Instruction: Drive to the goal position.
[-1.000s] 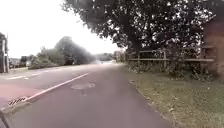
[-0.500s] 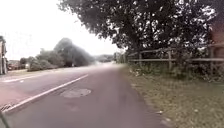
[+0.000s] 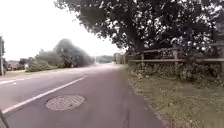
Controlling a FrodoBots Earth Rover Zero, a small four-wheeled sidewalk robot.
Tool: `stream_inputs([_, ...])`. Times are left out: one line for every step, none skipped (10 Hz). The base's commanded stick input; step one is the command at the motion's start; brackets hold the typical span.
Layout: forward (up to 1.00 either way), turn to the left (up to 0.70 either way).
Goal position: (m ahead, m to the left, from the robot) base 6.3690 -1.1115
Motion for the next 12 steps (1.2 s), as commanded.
stream_inputs([1.00,0.00])
stream_inputs([1.00,0.00])
stream_inputs([1.00,0.02])
stream_inputs([1.00,0.22])
stream_inputs([1.00,0.40])
stream_inputs([1.00,0.40])
stream_inputs([1.00,0.16])
stream_inputs([1.00,0.00])
stream_inputs([1.00,0.00])
stream_inputs([1.00,0.00])
stream_inputs([1.00,0.00])
stream_inputs([1.00,0.00])
